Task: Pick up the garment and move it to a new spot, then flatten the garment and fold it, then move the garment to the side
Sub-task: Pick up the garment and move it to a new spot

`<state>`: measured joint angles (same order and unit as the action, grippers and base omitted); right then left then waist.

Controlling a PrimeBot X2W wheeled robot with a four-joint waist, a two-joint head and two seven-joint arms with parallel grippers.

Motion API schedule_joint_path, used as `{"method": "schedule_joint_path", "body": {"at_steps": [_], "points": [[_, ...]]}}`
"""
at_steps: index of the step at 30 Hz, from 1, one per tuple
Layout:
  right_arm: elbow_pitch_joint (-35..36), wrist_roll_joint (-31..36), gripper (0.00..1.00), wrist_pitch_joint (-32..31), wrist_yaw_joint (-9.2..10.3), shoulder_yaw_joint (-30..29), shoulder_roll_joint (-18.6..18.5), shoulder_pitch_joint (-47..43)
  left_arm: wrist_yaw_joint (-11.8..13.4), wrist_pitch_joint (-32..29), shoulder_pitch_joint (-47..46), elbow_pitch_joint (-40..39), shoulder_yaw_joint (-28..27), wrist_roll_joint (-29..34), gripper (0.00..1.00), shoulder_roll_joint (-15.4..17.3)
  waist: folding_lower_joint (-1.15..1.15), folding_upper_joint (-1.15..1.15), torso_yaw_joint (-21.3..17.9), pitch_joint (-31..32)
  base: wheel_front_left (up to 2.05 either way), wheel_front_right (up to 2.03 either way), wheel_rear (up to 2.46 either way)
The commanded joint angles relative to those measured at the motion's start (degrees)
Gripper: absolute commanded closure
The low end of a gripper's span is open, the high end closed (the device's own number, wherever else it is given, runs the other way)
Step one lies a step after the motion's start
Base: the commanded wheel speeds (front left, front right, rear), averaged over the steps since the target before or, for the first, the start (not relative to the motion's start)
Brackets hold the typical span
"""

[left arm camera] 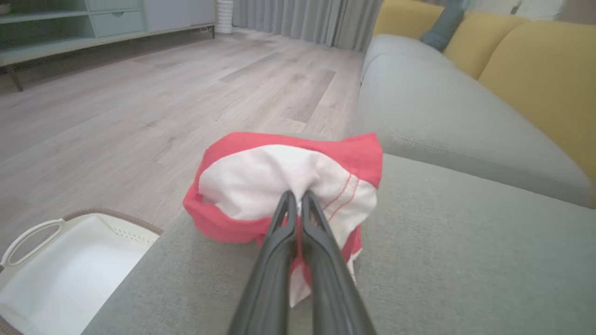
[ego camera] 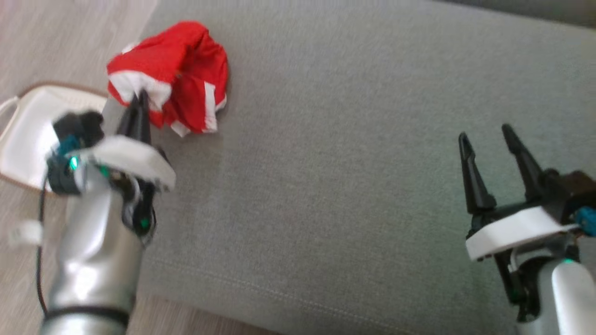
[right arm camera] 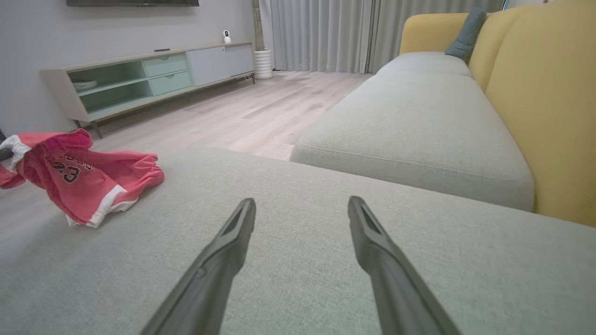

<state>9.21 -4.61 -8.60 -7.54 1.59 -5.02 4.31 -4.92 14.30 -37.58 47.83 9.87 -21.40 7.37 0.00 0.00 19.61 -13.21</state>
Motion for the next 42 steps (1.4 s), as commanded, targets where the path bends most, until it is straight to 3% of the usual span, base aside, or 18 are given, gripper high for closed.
{"method": "schedule_joint_path", "body": {"at_steps": [1,11,18,28,31,36,42], "points": [[1.7,-0.4,0.00,0.8,0.05,1.2,0.5,0.2,0.6,0.7,2.1,-3.8,-2.0,0.8,1.00,2.4,0.00,0.00,-1.1,2.6,0.00,0.00,0.00],[-0.4,-1.9,0.00,3.4,0.05,2.3,1.8,-2.4,3.1,-1.9,21.3,-28.8,2.6,4.5,1.00,0.6,0.00,0.00,-7.9,6.9,0.00,0.00,0.00],[0.0,-2.0,0.00,4.2,0.05,3.3,2.1,-1.1,2.1,-6.5,23.6,-38.5,7.4,4.4,1.00,-1.2,0.00,0.00,-17.0,3.4,0.00,0.00,0.00],[-0.6,-4.6,0.00,7.7,0.05,3.1,2.1,0.5,-1.3,-8.3,11.6,-37.3,17.9,6.5,1.00,-3.2,0.00,0.00,-33.0,-5.4,0.00,0.00,0.00],[-1.1,-5.6,0.00,9.0,0.05,2.9,2.1,0.7,-1.7,-8.1,8.7,-36.7,20.6,6.6,1.00,-3.6,0.00,0.00,-36.1,-7.5,0.00,0.00,0.00],[-2.1,-6.7,0.00,11.0,0.05,2.7,2.1,0.6,-2.1,-8.1,6.7,-34.2,25.1,6.2,1.00,-4.0,0.00,0.00,-38.4,-9.9,0.00,0.00,0.00],[-3.2,-7.4,0.00,12.4,0.05,3.0,2.1,1.5,-2.4,-8.4,6.3,-30.7,29.0,6.4,0.99,-3.6,0.00,0.00,-38.2,-11.4,0.00,0.00,0.00]]}}
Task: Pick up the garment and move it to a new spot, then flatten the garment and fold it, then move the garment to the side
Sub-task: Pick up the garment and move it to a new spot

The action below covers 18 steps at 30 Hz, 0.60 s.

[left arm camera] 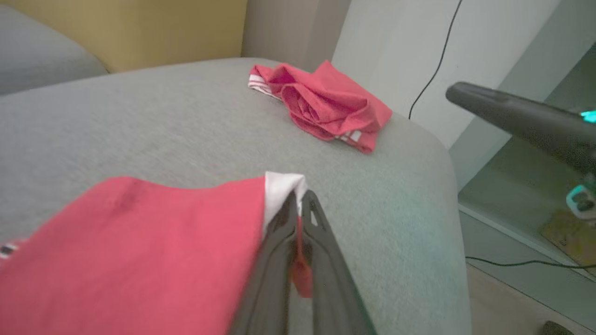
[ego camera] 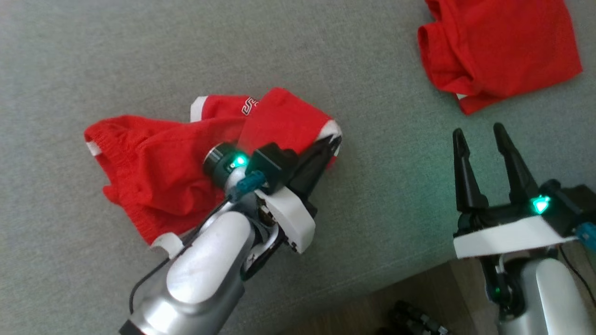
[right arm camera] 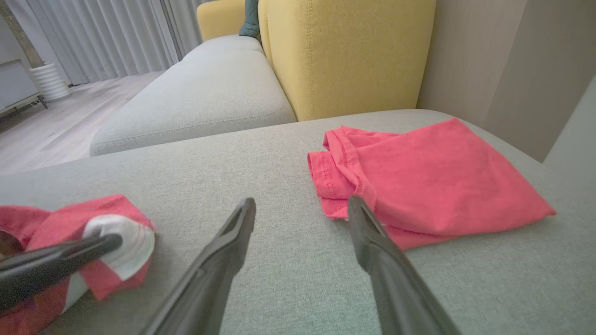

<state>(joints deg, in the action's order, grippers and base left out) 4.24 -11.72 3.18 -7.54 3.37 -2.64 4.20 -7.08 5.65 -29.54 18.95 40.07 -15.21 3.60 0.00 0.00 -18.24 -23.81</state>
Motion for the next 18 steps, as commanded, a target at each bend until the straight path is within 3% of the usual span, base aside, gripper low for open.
{"method": "schedule_joint_path", "body": {"at_steps": [1,2,9,18], "points": [[1.5,-0.3,0.00,0.8,0.05,1.3,-0.2,1.9,-0.2,0.5,-1.8,-1.4,-0.7,0.4,0.47,0.3,0.00,0.00,0.0,-0.8,0.00,0.00,0.00],[1.2,-0.3,0.00,1.0,0.05,1.4,-0.2,2.1,-0.2,0.9,-1.8,-1.1,-0.1,0.7,0.00,0.6,0.00,0.00,0.4,-0.7,0.00,0.00,0.00],[-0.2,0.7,0.00,0.9,0.05,1.1,-0.2,2.8,0.4,6.2,-0.5,-4.5,1.8,2.1,0.00,2.0,0.00,0.00,4.7,2.5,0.00,0.00,0.00],[0.5,2.9,0.00,-1.6,0.05,0.6,-0.2,2.7,7.3,9.1,4.0,-11.7,-5.4,2.3,0.00,5.8,0.00,0.00,11.4,7.2,0.00,0.00,0.00]]}}
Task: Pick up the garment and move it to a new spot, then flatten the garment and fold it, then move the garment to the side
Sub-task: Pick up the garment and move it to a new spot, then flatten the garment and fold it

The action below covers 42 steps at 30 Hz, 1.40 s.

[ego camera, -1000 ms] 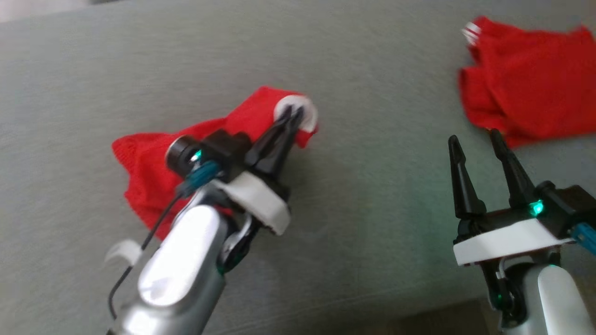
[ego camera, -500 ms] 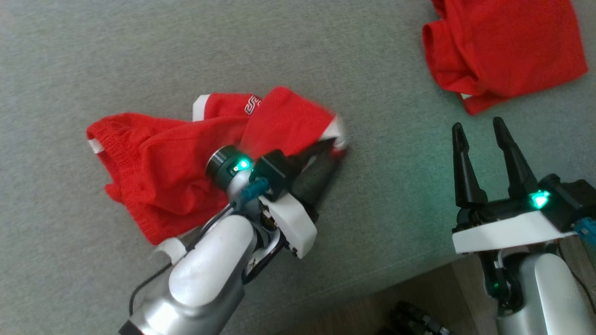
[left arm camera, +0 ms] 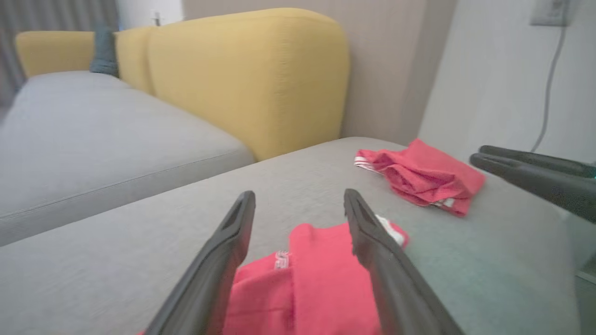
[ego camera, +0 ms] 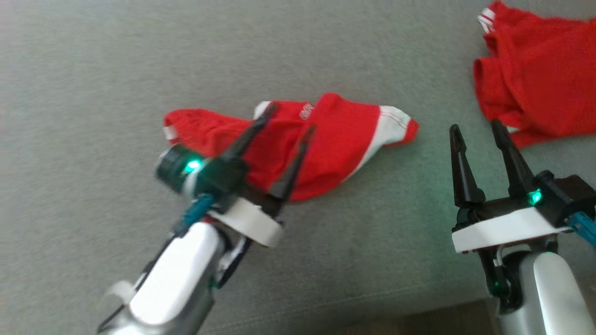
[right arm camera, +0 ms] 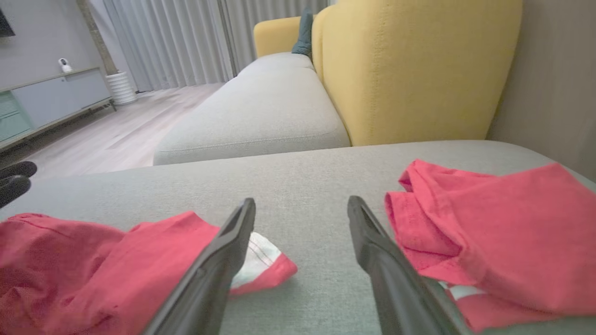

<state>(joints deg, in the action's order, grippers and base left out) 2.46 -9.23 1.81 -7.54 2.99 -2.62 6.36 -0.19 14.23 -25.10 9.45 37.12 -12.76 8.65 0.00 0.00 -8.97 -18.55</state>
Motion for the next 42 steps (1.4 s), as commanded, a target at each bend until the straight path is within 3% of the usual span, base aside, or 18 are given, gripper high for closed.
{"method": "schedule_joint_path", "body": {"at_steps": [1,4,10,18,42], "points": [[2.3,0.7,0.00,-0.5,0.05,1.0,-0.3,0.5,1.1,0.6,0.2,-2.5,-3.5,-0.4,0.00,1.3,0.00,0.00,2.7,2.5,0.00,0.00,0.00],[2.6,1.3,0.00,-1.3,0.05,1.1,-0.3,0.2,2.8,0.7,2.1,-3.6,-7.1,-1.1,0.00,2.5,0.00,0.00,4.3,3.8,0.00,0.00,0.00],[2.9,1.7,0.00,-2.4,0.05,1.1,-0.3,-0.7,3.9,0.7,7.9,-6.7,-16.0,-3.2,0.00,4.6,0.00,0.00,6.9,6.0,0.00,0.00,0.00],[2.9,2.3,0.00,-3.1,0.05,1.0,-0.3,-2.1,3.2,0.8,15.5,-6.9,-25.1,-3.9,0.00,6.4,0.00,0.00,8.5,8.2,0.00,0.00,0.00],[2.8,0.8,0.00,-3.5,0.05,-0.2,-0.3,-6.3,1.1,0.8,22.3,-5.5,-26.7,-0.8,0.00,4.2,0.00,0.00,8.2,12.7,0.00,0.00,0.00]]}}
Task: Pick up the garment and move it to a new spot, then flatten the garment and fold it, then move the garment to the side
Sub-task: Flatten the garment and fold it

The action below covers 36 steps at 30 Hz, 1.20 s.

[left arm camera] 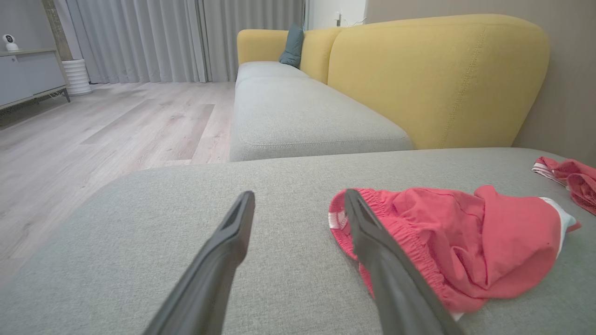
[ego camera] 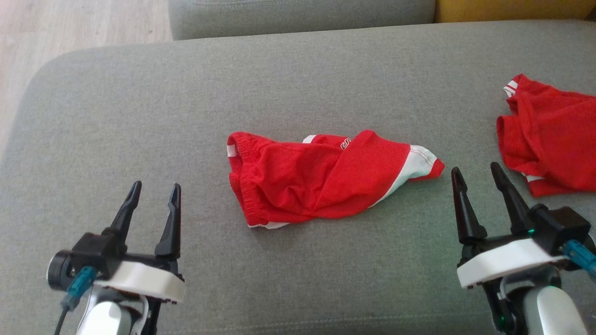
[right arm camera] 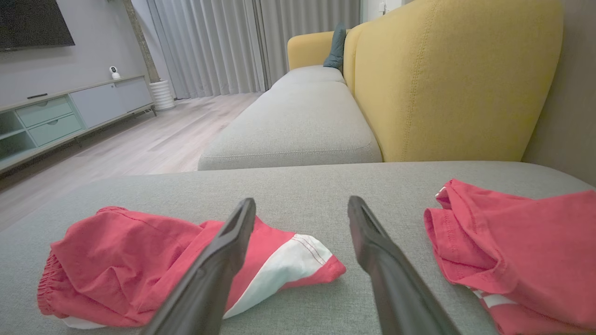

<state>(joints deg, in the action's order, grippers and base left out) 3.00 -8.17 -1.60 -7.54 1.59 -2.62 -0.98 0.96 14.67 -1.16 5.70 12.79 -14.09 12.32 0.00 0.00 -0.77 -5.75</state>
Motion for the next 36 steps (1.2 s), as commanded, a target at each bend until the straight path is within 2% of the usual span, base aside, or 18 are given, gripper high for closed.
{"method": "schedule_joint_path", "body": {"at_steps": [1,12,16,23,34,35,36], "points": [[2.3,-0.3,0.00,-0.1,0.05,1.3,-0.3,1.1,-0.1,0.3,-1.6,-1.7,-2.4,0.6,0.00,0.5,0.00,0.00,0.0,-0.2,0.00,0.00,0.00],[2.3,-0.5,0.00,-0.1,0.05,1.2,-0.3,1.2,-0.6,0.3,-1.8,-1.7,-2.9,1.3,0.00,0.0,0.00,0.00,-0.1,-0.5,0.00,0.00,0.00],[2.4,-0.5,0.00,-0.1,0.05,1.2,-0.3,1.4,-1.9,0.2,-2.3,-1.1,-1.5,1.1,0.00,-0.2,0.00,0.00,0.0,-1.1,0.00,0.00,0.00],[2.5,-0.6,0.00,0.0,0.05,2.0,-0.3,2.6,-5.7,-6.9,-5.3,2.3,4.4,-1.3,0.00,-2.6,0.00,0.00,-0.6,-3.4,0.00,0.00,0.00],[2.1,-0.7,0.00,0.6,0.05,2.0,-0.3,3.7,-7.7,-13.8,-9.4,8.5,8.0,-5.7,0.00,-2.4,0.00,0.00,-2.2,-5.8,0.00,0.00,0.00],[2.0,-0.7,0.00,0.6,0.05,1.9,-0.3,3.8,-7.9,-14.1,-9.8,8.7,8.5,-6.1,0.42,-2.3,0.00,0.00,-2.3,-5.9,0.00,0.00,0.00],[2.0,-0.7,0.00,0.7,0.05,1.8,-0.3,3.8,-8.0,-14.1,-10.1,8.7,8.9,-6.3,0.93,-2.1,0.00,0.00,-2.4,-6.0,0.00,0.00,0.00]]}}
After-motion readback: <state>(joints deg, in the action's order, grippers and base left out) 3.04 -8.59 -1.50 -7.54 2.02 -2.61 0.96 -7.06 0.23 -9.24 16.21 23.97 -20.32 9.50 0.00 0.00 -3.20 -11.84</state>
